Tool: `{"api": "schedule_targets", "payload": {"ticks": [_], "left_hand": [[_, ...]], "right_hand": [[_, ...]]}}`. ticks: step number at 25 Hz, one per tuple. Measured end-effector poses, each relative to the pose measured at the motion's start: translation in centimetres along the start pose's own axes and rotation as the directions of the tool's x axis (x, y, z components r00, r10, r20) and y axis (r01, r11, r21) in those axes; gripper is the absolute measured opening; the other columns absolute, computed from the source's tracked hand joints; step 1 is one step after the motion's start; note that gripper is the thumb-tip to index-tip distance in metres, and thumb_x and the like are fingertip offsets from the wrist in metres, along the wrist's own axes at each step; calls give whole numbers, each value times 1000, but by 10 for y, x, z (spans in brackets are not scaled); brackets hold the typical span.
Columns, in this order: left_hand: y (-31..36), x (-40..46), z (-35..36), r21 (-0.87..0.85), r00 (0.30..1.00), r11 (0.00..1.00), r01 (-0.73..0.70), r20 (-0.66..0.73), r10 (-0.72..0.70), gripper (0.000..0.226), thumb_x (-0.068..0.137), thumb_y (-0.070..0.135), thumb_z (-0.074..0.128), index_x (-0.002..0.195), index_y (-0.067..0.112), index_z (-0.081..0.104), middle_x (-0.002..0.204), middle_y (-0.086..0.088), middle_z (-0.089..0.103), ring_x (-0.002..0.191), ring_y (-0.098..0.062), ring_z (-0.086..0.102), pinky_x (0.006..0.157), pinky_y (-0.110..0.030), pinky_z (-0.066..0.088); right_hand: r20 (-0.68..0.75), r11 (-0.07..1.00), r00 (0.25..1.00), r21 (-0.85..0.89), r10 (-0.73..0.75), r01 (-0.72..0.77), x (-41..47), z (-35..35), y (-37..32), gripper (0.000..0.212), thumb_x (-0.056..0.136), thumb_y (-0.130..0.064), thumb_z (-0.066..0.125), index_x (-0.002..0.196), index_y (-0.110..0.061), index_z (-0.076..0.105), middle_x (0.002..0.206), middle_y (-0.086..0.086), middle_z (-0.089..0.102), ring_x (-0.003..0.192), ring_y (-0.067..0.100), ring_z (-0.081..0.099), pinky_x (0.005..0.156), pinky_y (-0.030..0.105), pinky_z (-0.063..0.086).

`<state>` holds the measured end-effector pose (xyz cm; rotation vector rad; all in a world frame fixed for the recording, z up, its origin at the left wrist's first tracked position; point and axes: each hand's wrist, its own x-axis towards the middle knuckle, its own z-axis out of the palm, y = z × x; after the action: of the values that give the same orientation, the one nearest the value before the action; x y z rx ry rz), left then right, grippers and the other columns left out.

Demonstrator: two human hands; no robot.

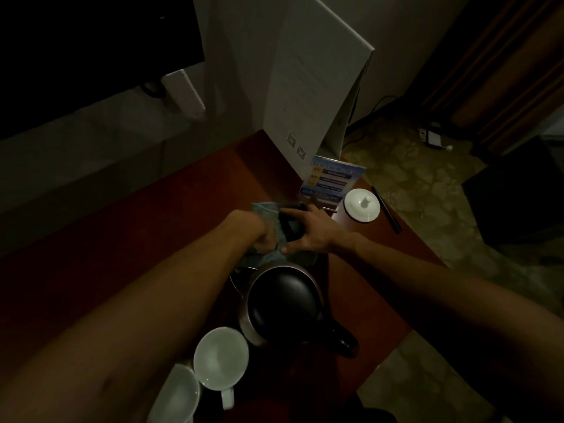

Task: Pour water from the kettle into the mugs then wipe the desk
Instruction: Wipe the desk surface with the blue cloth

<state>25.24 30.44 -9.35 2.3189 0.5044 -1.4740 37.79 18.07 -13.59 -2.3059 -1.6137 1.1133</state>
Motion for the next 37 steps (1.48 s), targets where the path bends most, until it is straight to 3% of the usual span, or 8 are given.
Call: {"api": "schedule_targets", "payload": {"ticks": [3,7,10,20,24,27,31,37], "left_hand": [[-3,6,3,3,1000,1000,5,-14,-5,41,96,34,49,135,25,54,135,-6,54,114,-25,54,105,-46,44],[1,5,-2,-106,998,992,67,19,-65,54,90,29,51,143,27,48,144,-7,49,124,-26,52,107,-47,43],[10,5,-9,-96,997,992,80,29,-77,70,79,33,53,147,28,44,148,-8,45,128,-29,49,109,-47,41],[84,11,-35,33,999,999,-33,32,32,38,95,12,53,132,11,60,130,-14,62,115,-31,62,104,-43,49],[127,9,-47,309,998,949,-63,28,57,38,98,24,49,132,10,57,129,-16,59,91,-30,62,98,-42,49],[165,5,-46,509,998,858,-69,33,60,39,102,21,47,136,4,53,135,-19,56,120,-36,58,99,-39,46],[214,-4,-47,493,998,868,-64,17,64,40,102,28,46,139,12,45,139,-13,49,127,-31,50,107,-40,37],[244,8,-34,379,986,911,-164,74,146,43,97,28,48,138,19,48,132,-14,53,111,-28,59,97,-42,50]], "right_hand": [[-13,976,989,-164,-145,141,-3,5,-11,91,79,-60,68,154,-36,23,164,-2,3,149,35,8,117,53,18],[150,954,968,-193,-203,230,-15,20,-9,63,96,-42,54,153,-34,28,166,3,8,152,28,8,120,56,20],[152,966,978,-196,-141,170,-32,20,6,63,101,-41,47,156,-37,16,167,0,-2,152,27,-6,120,52,6],[-74,998,996,14,56,-55,-94,38,41,69,100,-36,52,155,-41,11,167,1,-2,152,25,-8,122,50,7],[-127,989,984,92,128,-117,-118,50,55,69,99,-34,56,156,-34,17,167,6,2,153,28,-4,123,50,11],[-138,988,982,107,128,-114,-137,44,74,65,100,-33,54,156,-31,22,167,5,2,153,26,-4,122,43,10],[-135,981,974,77,185,-175,-165,40,112,68,100,-34,52,158,-28,17,167,5,1,153,25,-5,122,41,8],[-146,963,952,51,269,-265,-188,36,143,72,99,-33,56,158,-26,15,167,8,2,153,28,-2,122,41,9]]}}
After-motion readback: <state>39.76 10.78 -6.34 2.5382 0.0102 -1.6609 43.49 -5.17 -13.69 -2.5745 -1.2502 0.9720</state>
